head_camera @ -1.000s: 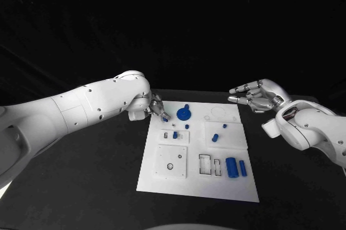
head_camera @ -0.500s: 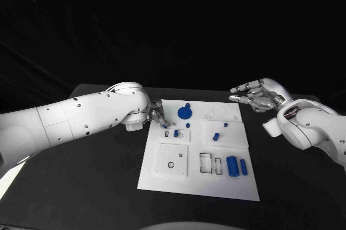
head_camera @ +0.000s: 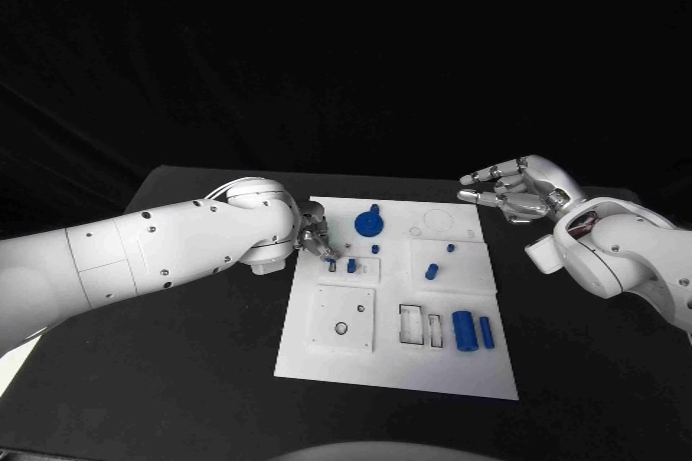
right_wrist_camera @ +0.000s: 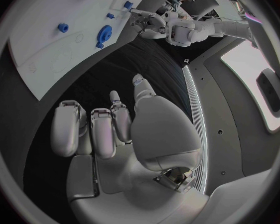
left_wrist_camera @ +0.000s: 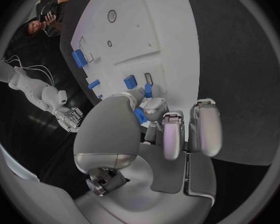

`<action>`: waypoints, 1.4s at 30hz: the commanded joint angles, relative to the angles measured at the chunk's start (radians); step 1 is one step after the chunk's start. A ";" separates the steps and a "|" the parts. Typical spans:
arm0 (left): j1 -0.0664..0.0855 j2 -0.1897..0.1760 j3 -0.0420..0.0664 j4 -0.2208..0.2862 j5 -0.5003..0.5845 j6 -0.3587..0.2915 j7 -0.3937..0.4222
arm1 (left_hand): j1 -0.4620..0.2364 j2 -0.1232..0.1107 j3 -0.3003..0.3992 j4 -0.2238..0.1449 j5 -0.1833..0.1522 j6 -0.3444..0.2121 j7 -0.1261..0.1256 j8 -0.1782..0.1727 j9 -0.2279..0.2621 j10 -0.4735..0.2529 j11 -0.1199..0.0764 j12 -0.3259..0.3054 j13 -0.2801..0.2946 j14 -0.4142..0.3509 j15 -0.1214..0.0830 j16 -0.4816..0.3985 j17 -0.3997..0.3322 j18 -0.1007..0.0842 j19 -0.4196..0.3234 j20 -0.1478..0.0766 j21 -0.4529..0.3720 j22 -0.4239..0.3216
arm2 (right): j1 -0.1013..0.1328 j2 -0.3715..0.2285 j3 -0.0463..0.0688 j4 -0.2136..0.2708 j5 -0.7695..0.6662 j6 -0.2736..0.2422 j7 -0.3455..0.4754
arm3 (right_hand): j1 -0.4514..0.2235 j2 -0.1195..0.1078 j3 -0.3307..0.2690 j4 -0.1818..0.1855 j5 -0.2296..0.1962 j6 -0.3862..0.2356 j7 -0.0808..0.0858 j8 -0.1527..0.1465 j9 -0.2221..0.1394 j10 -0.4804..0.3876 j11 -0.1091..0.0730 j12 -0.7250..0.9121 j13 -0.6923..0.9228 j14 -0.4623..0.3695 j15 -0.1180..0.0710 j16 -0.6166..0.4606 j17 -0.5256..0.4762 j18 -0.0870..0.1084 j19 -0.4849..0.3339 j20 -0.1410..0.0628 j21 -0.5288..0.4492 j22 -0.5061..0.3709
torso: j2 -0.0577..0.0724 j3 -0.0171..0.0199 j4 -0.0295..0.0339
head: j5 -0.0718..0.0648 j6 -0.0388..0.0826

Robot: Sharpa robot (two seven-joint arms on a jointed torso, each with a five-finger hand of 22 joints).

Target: Assemble the parts on the task board

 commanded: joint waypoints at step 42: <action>-0.009 0.007 0.001 0.004 0.001 0.074 -0.022 | 0.002 -0.005 0.119 -0.110 0.000 0.007 -0.012 0.005 -0.001 0.006 0.001 -0.001 -0.003 0.104 0.001 0.003 0.263 -0.007 0.046 -0.001 0.002 0.067 | -0.002 0.001 0.000 0.001 -0.006 0.021 0.005 | -0.006 0.005 -0.007 0.000 -0.002 -0.001 -0.006 0.005 0.001 -0.007 0.002 -0.003 0.006 0.052 0.000 -0.004 0.012 0.014 -0.007 0.002 -0.005 -0.002 | 0.000 0.0008 0.0004 | -0.002 -0.013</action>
